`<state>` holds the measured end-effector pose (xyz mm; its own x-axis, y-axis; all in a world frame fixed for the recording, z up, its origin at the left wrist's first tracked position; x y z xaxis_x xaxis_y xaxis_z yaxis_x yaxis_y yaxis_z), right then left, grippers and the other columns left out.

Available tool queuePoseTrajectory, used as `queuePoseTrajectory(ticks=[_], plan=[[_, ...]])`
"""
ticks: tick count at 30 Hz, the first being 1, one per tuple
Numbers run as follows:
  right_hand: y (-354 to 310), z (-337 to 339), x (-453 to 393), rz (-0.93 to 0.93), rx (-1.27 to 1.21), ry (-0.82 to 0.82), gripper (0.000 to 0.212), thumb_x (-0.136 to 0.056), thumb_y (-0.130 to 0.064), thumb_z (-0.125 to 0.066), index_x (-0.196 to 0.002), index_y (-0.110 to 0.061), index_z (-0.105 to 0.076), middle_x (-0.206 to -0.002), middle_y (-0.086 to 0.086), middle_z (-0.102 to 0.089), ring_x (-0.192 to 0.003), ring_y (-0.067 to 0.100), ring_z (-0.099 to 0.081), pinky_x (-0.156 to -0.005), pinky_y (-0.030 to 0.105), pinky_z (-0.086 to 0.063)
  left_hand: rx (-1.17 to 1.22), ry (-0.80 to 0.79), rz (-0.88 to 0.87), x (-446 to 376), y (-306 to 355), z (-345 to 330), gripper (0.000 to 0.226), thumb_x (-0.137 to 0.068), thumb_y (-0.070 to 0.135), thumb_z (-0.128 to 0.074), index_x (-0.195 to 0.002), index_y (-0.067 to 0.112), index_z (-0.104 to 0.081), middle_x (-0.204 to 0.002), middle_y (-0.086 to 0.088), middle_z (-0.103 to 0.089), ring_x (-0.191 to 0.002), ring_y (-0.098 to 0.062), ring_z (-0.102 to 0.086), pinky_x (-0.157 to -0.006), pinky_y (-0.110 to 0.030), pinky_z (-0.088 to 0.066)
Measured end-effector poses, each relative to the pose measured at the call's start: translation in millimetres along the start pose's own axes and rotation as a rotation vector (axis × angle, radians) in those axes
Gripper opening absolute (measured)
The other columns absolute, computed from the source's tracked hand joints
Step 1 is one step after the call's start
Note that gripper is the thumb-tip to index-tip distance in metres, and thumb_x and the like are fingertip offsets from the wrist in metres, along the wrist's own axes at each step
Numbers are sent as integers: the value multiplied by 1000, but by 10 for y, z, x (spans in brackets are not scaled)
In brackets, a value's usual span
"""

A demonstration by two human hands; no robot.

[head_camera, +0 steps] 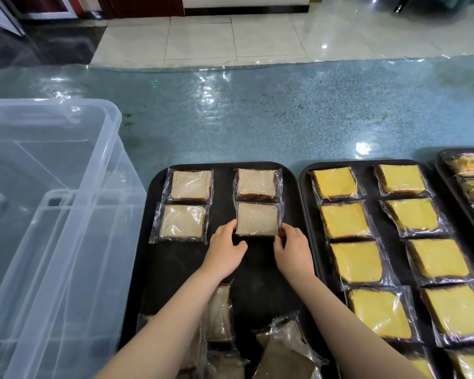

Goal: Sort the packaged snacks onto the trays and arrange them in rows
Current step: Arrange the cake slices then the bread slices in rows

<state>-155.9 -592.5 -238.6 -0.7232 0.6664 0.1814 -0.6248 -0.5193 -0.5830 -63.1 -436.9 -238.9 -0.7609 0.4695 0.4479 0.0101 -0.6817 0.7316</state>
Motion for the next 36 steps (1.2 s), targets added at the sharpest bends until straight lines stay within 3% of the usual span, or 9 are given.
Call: queuePoseTrajectory(ticks=[4, 10, 14, 17, 21, 24, 28, 33, 36], plan=[[38, 86, 185, -20, -41, 21, 54, -94, -22, -56, -144, -15, -38, -137, 2, -45, -129, 19, -43, -109, 36, -39, 77, 2, 20, 145, -117, 61, 66, -94, 24, -55, -152, 27, -24, -154, 4, -31, -142, -19, -29, -115, -44, -32], [-35, 146, 690, 154, -32, -92, 48, -94, -20, -56, -140, -17, -43, -132, -2, -49, -125, 13, -44, -105, 23, -33, 17, 27, -57, 593, -383, 253, 47, -95, 20, -55, -141, 26, -44, -138, 11, -48, -131, -7, -42, -105, -20, -32], [-121, 100, 1085, 262, 15, -167, 40, -94, -23, -54, -134, -22, -48, -121, -7, -54, -114, 10, -48, -103, 25, -39, -248, 57, -137, 853, -571, 404, 41, -94, 23, -56, -135, 24, -52, -133, 9, -53, -126, -11, -45, -107, -28, -36], [-238, -37, 1352, 299, 70, -345, 33, -95, -29, -52, -127, -25, -53, -115, -8, -61, -109, 12, -53, -97, 26, -42, -370, 54, -163, 953, -676, 427, 40, -95, 27, -55, -134, 20, -54, -134, 4, -54, -126, -16, -46, -107, -31, -37], [-356, -267, 1607, 362, 387, -493, 35, -92, -49, -47, -115, -24, -56, -110, -2, -65, -106, 23, -56, -94, 37, -38, -378, 63, -158, 1023, -736, 415, 39, -95, 32, -52, -132, 21, -55, -131, 4, -55, -122, -16, -48, -104, -30, -39], [-402, -360, 1677, 396, 531, -486, 44, -89, -58, -46, -108, -21, -58, -108, 1, -63, -105, 24, -54, -97, 40, -34, -359, 61, -114, 1074, -767, 423, 40, -94, 36, -53, -132, 24, -53, -130, 4, -52, -118, -17, -51, -99, -33, -44], [-428, -436, 1705, 396, 568, -483, 43, -90, -55, -46, -110, -19, -60, -112, 2, -62, -109, 25, -52, -102, 41, -32, -296, 75, -21, 1133, -826, 491, 38, -92, 37, -57, -129, 28, -54, -126, 6, -47, -107, -16, -57, -88, -27, -44], [-465, -388, 1730, 373, 406, -425, 23, -94, -43, -48, -104, -25, -59, -107, -3, -63, -107, 19, -54, -111, 37, -25, -142, 177, -58, 1222, -862, 682, 22, -89, 27, -66, -111, 28, -64, -105, 9, -53, -90, -4, -54, -80, -22, -39], [-497, -315, 1697, 298, 196, -336, 17, -94, -35, -52, -108, -29, -60, -105, -10, -65, -101, 14, -59, -101, 35, -39, 17, 249, -39, 1264, -989, 808, 16, -86, 24, -71, -101, 28, -67, -100, 5, -60, -89, -5, -58, -79, -24, -44]])
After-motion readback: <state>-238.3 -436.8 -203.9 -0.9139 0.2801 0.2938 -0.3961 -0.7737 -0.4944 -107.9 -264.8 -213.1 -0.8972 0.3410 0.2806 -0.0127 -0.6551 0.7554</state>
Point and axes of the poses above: each hand's wrist, its own x-axis away from the middle knuckle, its own z-axis out of the back of the hand, y = z × x, the point moved 6 cm from there along -x, towards the middle knuckle
